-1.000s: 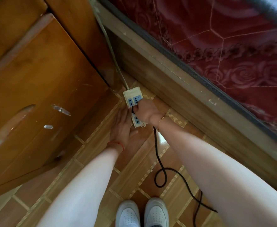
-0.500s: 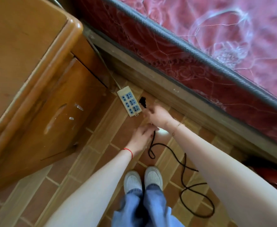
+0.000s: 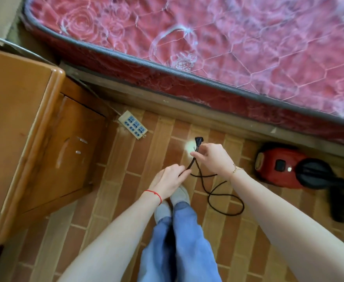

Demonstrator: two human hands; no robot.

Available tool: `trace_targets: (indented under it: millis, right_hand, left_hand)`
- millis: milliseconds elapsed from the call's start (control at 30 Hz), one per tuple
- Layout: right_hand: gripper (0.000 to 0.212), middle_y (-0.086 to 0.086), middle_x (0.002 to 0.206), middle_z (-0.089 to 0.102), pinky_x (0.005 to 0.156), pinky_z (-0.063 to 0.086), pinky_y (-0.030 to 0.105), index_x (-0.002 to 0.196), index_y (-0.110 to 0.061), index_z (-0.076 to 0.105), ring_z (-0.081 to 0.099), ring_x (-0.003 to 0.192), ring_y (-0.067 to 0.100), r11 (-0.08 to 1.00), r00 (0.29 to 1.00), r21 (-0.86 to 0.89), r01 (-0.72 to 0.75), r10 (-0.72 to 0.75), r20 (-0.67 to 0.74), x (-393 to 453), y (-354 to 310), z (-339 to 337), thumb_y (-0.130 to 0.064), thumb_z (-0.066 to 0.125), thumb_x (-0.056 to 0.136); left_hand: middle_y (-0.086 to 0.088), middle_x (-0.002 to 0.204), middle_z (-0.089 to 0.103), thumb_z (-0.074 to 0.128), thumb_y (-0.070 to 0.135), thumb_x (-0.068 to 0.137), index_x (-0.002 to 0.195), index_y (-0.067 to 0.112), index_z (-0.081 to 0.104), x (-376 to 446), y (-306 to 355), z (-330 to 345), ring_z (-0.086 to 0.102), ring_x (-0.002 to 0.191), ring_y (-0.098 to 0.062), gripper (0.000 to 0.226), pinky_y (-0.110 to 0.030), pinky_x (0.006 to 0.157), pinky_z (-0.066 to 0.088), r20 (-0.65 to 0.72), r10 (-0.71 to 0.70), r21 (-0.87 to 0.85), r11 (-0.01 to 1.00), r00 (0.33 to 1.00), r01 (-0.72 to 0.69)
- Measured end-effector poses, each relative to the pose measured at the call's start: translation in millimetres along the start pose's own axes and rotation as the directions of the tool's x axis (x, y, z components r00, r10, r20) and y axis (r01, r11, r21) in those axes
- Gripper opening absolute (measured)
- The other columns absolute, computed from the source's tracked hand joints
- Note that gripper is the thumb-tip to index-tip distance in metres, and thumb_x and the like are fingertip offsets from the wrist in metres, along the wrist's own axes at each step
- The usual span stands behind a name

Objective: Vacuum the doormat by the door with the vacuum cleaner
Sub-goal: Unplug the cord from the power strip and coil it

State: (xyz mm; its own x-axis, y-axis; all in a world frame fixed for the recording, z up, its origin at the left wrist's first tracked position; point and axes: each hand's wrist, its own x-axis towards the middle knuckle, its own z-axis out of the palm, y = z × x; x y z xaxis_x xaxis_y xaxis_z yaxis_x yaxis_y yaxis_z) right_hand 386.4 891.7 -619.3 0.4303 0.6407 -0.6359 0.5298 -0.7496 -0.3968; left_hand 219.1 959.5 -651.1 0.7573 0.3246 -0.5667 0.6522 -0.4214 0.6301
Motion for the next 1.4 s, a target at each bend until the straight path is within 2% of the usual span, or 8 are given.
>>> trace_targets:
  millis: [67, 167, 233, 400, 600, 900, 1133, 1400]
  right_hand:
    - [0.035, 0.002, 0.081, 0.069, 0.073, 0.053, 0.033, 0.079, -0.014, 0.064, 0.063, 0.078, 0.019, 0.997, 0.999, 0.079, -0.027, 0.029, -0.025, -20, 19, 0, -0.047, 0.059, 0.091]
    - [0.035, -0.002, 0.073, 0.067, 0.070, 0.051, 0.031, 0.074, -0.014, 0.064, 0.063, 0.073, 0.017, 0.984, 0.994, 0.168, -0.061, 0.076, -0.083, -49, 43, 3, -0.045, 0.062, 0.090]
    - [0.034, 0.000, 0.080, 0.070, 0.073, 0.054, 0.032, 0.084, -0.012, 0.069, 0.065, 0.079, 0.018, 0.973, 0.986, 0.202, -0.110, 0.133, -0.104, -69, 60, 12, -0.045, 0.062, 0.090]
    - [0.029, 0.000, 0.093, 0.072, 0.081, 0.055, 0.036, 0.106, -0.020, 0.070, 0.066, 0.091, 0.018, 0.942, 0.966, 0.286, -0.177, 0.222, -0.134, -116, 109, 34, -0.043, 0.056, 0.094]
    - [0.035, -0.001, 0.108, 0.070, 0.089, 0.052, 0.034, 0.130, -0.024, 0.059, 0.064, 0.103, 0.016, 0.922, 0.964, 0.328, -0.207, 0.249, -0.091, -163, 186, 55, -0.037, 0.050, 0.098]
    - [0.040, -0.006, 0.107, 0.063, 0.081, 0.051, 0.031, 0.136, -0.022, 0.049, 0.059, 0.089, 0.012, 0.960, 0.978, 0.254, -0.122, 0.160, -0.134, -179, 306, 49, -0.035, 0.049, 0.098]
    - [0.037, -0.002, 0.111, 0.062, 0.081, 0.053, 0.034, 0.128, -0.018, 0.051, 0.060, 0.093, 0.015, 0.985, 0.992, 0.171, -0.011, 0.032, -0.124, -148, 377, 48, -0.038, 0.049, 0.097]
    - [0.040, 0.000, 0.120, 0.061, 0.091, 0.050, 0.035, 0.132, -0.018, 0.050, 0.057, 0.108, 0.016, 0.986, 0.988, 0.158, 0.060, -0.037, -0.147, -94, 422, 70, -0.039, 0.048, 0.098]
  left_hand:
    - [-0.016, 0.081, 0.057, 0.032, 0.053, 0.091, 0.085, 0.001, 0.059, -4, 5, 20, 0.055, 0.080, -0.032, 0.059, -0.043, 0.074, 0.042, 0.016, 0.072, 0.045, 0.996, 0.997, -0.072]
    - [-0.011, 0.097, 0.056, 0.047, 0.033, 0.095, 0.105, 0.007, 0.059, -11, 12, 42, 0.054, 0.093, -0.030, 0.030, -0.040, 0.082, 0.043, 0.059, 0.148, 0.226, 0.961, 0.987, -0.157]
    - [-0.006, 0.107, 0.056, 0.045, 0.026, 0.096, 0.116, 0.014, 0.056, -17, 20, 57, 0.052, 0.101, -0.025, 0.025, -0.040, 0.086, 0.044, 0.083, 0.172, 0.299, 0.935, 0.982, -0.189]
    - [-0.002, 0.108, 0.057, 0.036, 0.026, 0.101, 0.116, 0.019, 0.054, -24, 45, 104, 0.053, 0.103, -0.023, 0.025, -0.039, 0.087, 0.044, 0.117, 0.168, 0.367, 0.909, 0.979, -0.200]
    - [-0.001, 0.105, 0.059, 0.033, 0.027, 0.103, 0.118, 0.020, 0.054, -26, 75, 164, 0.053, 0.099, -0.025, 0.028, -0.038, 0.081, 0.044, 0.046, 0.078, 0.364, 0.927, 0.996, -0.090]
    - [-0.009, 0.109, 0.058, 0.039, 0.023, 0.102, 0.126, 0.013, 0.056, 5, 114, 251, 0.054, 0.101, -0.031, 0.031, -0.042, 0.083, 0.046, -0.174, -0.071, 0.268, 0.956, 0.982, 0.116]
    - [-0.011, 0.121, 0.048, 0.041, 0.023, 0.100, 0.134, 0.016, 0.050, 54, 126, 307, 0.057, 0.100, -0.035, 0.036, -0.044, 0.086, 0.046, -0.270, -0.206, 0.237, 0.932, 0.940, 0.273]
    - [-0.021, 0.124, 0.047, 0.039, 0.021, 0.101, 0.131, 0.002, 0.047, 113, 101, 366, 0.050, 0.111, -0.037, 0.036, -0.046, 0.082, 0.046, -0.361, -0.262, 0.252, 0.897, 0.895, 0.364]
